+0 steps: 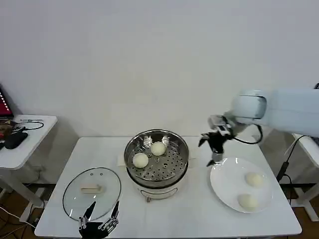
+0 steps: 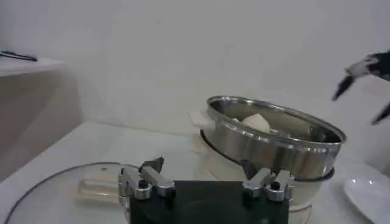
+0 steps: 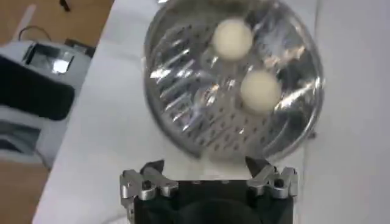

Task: Take steamed baozi put them in steamer then cover it.

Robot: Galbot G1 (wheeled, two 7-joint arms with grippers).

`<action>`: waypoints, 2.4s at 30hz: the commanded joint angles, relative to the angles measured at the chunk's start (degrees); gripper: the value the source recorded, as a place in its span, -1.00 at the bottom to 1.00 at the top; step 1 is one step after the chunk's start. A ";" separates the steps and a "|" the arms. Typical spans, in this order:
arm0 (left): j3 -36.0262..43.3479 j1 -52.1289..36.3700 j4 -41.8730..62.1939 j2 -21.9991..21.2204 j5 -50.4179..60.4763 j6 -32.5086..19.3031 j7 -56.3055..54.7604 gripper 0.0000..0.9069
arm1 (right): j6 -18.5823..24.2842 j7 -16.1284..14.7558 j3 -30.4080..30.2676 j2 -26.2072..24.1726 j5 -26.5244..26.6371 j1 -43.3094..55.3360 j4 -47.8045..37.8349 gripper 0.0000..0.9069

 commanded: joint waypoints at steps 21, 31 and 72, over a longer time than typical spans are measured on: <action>-0.64 -0.26 0.41 -0.44 -0.06 0.34 -0.02 1.00 | 1.50 -2.16 1.39 -13.63 -13.42 -11.38 -3.90 1.00; -0.51 -0.53 0.59 -0.47 -0.19 0.44 -0.03 1.00 | 2.76 -2.91 3.99 -14.21 -14.08 -15.30 -6.22 1.00; -0.76 -0.24 0.96 -0.77 -0.08 0.92 -0.05 1.00 | 5.95 -6.10 13.41 -15.55 -20.69 -30.13 -12.82 1.00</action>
